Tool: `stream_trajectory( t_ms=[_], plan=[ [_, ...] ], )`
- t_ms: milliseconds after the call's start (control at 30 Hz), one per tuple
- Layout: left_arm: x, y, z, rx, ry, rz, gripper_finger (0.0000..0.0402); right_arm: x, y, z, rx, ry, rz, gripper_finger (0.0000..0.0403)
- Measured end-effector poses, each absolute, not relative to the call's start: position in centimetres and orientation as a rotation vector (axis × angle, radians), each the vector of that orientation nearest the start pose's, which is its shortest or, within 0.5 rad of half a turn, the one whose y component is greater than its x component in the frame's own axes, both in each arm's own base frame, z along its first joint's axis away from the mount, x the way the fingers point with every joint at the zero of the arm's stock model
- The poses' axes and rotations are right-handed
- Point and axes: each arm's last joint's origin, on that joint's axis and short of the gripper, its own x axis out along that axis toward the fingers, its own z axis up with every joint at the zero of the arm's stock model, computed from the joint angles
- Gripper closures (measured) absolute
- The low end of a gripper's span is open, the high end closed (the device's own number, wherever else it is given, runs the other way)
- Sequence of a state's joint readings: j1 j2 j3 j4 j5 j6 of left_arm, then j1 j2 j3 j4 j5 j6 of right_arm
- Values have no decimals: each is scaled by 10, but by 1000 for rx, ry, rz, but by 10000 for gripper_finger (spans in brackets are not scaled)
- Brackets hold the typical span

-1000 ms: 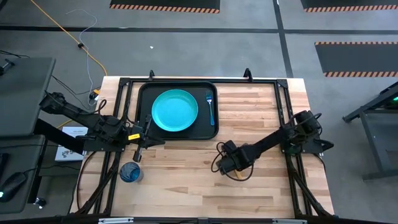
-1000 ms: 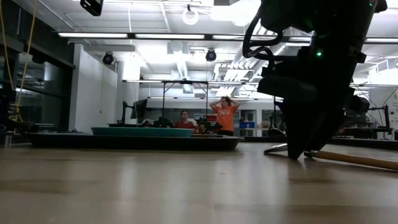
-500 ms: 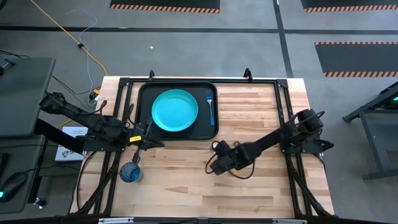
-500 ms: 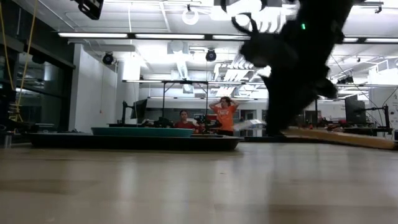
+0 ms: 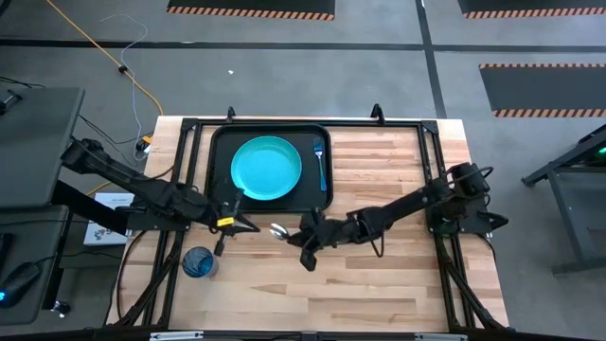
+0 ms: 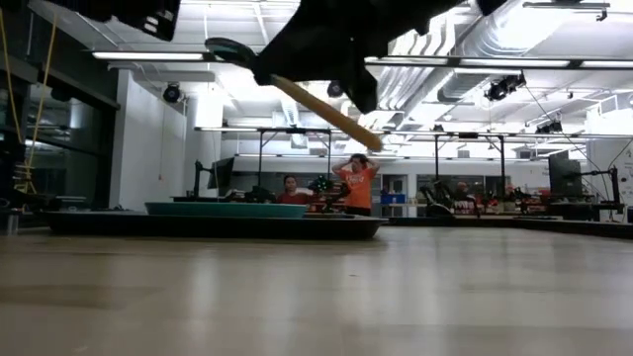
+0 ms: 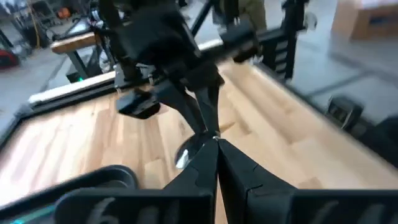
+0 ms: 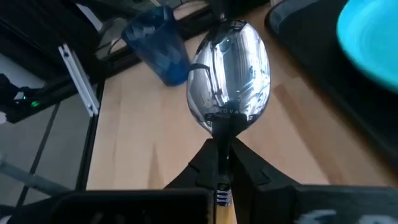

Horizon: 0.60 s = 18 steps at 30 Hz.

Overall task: Pick and place plate/cup/fork/spoon on tray
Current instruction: Put the orange spoon on the black serving tray beside the blue fork

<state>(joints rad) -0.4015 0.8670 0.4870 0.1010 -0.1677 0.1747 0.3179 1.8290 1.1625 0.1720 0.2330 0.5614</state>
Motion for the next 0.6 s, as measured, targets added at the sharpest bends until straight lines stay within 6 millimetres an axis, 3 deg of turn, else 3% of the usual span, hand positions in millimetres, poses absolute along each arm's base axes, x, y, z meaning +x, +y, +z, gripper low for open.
stream_trajectory(
  t_ms=[167,367,600],
  plan=[
    [192,-75,226,396,322,-215,361,387,108,209,408,489,-24,399],
    [202,-75,208,568,424,-98,275,388,107,208,402,502,7,400],
    [204,-79,205,732,428,-25,202,387,107,208,399,511,4,400]
  ],
)
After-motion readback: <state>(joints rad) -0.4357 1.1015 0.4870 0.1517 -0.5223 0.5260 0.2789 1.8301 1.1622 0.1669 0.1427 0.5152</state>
